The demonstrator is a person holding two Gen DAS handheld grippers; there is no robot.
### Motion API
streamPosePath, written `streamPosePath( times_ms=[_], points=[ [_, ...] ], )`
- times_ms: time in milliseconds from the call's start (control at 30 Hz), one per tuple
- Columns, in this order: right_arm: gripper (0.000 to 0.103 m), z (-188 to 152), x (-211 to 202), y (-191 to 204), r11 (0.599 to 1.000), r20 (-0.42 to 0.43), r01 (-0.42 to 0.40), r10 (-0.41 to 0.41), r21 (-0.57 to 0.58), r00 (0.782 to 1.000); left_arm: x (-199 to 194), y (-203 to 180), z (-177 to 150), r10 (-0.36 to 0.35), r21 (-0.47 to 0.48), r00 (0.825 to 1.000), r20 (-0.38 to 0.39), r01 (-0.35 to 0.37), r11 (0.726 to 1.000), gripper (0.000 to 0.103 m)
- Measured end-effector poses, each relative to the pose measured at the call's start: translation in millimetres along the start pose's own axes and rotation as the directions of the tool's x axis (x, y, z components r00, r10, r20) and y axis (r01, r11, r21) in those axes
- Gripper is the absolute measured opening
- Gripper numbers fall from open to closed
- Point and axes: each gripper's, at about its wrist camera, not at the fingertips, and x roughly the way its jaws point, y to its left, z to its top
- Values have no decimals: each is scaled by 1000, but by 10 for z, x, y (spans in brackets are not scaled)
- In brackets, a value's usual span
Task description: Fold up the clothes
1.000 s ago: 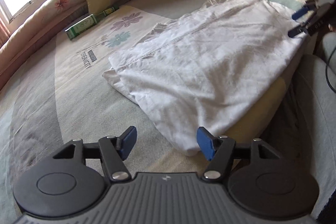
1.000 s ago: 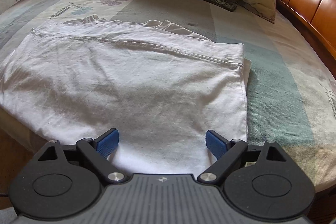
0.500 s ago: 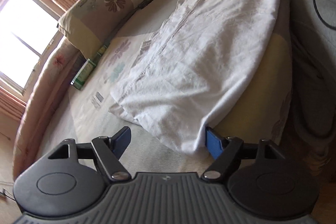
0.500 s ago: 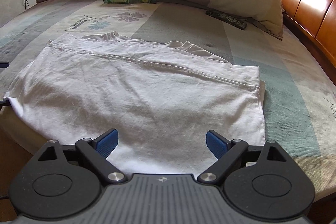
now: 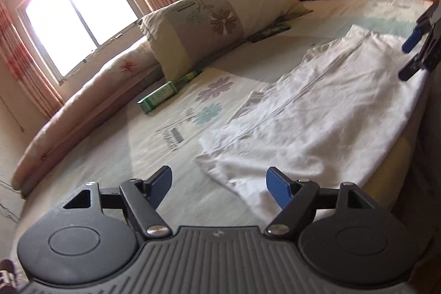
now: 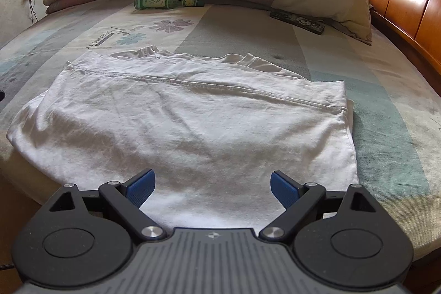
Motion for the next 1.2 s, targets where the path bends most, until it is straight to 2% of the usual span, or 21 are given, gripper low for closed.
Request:
streamPosePath(
  times_ms=[67,167,233,267,300,400,433,533,633,767,867,900,1000,1100,1200],
  points=[
    [94,12,-20,13,1000,6,-3,3,6,1000,43,37,47,-80,-84,997,20,82,993,77],
    [94,14,-66,3,1000,16,2,-2,11,1000,265,19,-75,-181,-231,982,-59,163,959,77],
    [95,-1,-97,-25,1000,22,5,-5,20,1000,332,62,-250,-211,-358,969,-128,154,921,72],
    [96,-17,-97,-47,1000,23,-1,0,31,1000,292,80,-368,-211,-416,968,-137,137,899,72],
    [96,-33,-94,-69,999,22,-7,6,42,1000,223,79,-448,-216,-436,967,-135,137,890,73],
    [96,-83,-20,-122,996,6,-28,28,82,1000,27,67,-499,-196,-386,962,-189,111,916,73],
    [96,-89,19,-123,995,1,-31,31,90,1000,-24,86,-483,-175,-370,966,-188,95,924,73],
    [96,-29,83,-102,996,6,-30,30,88,1000,-78,244,-284,-140,-368,984,-112,90,925,73],
    [103,96,110,-104,997,49,-25,22,78,999,70,352,-4,-176,-404,984,-13,156,901,77],
    [103,207,252,-197,991,61,-30,22,133,998,438,260,201,-264,-433,963,44,257,864,77],
    [103,99,410,-265,980,9,-10,8,200,1000,628,201,33,-276,-504,961,-19,229,833,77],
    [103,32,423,-278,978,18,-1,-3,209,1000,652,193,-62,-268,-523,963,-40,208,827,76],
    [103,-118,377,-250,983,78,5,-20,185,997,502,186,-148,-256,-549,966,-27,200,811,78],
    [103,-146,381,-198,988,87,28,-41,149,995,459,126,8,-216,-527,974,-71,147,837,81],
    [103,-128,386,-174,989,82,44,-55,140,995,558,54,216,-223,-456,975,-15,192,869,83]
  ],
)
